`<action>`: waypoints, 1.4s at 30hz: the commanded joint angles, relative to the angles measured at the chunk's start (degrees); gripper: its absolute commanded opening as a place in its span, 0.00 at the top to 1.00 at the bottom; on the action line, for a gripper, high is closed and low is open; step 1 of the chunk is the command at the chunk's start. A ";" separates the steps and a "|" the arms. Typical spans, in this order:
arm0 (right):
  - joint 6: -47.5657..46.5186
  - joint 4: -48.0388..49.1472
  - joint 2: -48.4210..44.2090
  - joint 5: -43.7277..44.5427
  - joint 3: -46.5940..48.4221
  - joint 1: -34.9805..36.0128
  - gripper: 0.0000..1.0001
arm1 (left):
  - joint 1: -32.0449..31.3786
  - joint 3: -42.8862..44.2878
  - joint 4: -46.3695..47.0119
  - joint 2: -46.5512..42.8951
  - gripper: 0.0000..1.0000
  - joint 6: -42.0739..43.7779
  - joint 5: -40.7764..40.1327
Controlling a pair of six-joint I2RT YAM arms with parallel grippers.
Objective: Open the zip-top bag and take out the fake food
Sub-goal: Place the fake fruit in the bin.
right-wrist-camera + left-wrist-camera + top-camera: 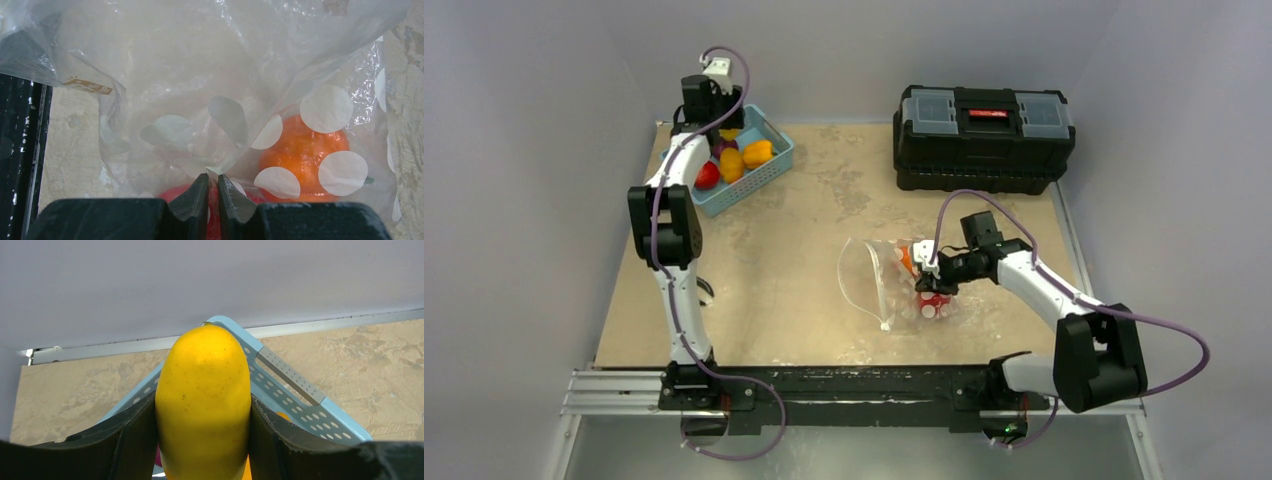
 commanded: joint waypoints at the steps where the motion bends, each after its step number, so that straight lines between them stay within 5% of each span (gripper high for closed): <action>1: -0.72 -1.68 0.74 0.25 1.72 0.22 0.87 | -0.33 4.21 4.22 2.04 0.47 0.23 1.26; 4: -0.71 -1.68 1.05 0.33 1.77 0.26 0.87 | -0.54 5.03 4.10 2.79 0.24 -0.02 0.09; 12: -0.54 -1.51 1.45 1.05 1.78 0.24 0.87 | -0.55 4.75 2.94 0.74 0.02 -0.68 -0.57; 17: -0.35 -1.33 1.28 1.55 1.79 0.26 0.87 | -0.54 0.45 2.60 -6.45 0.00 -4.77 2.48; 25: 0.00 -0.87 0.07 1.94 1.54 0.06 0.87 | -0.50 -26.37 12.37 -29.83 0.00 -12.47 7.82; 33: -0.46 -1.49 -2.12 -0.05 1.54 -0.95 0.83 | -0.44 -48.46 9.31 -49.66 0.00 -33.42 22.32; 35: -0.75 -1.71 -3.11 -0.53 1.46 -1.67 0.80 | -1.56 -51.17 4.31 -53.02 0.00 -39.01 21.88; 42: -3.93 -4.51 -7.69 -5.96 1.28 -6.08 0.55 | -13.11 -58.37 -14.92 -71.76 0.00 -34.29 16.03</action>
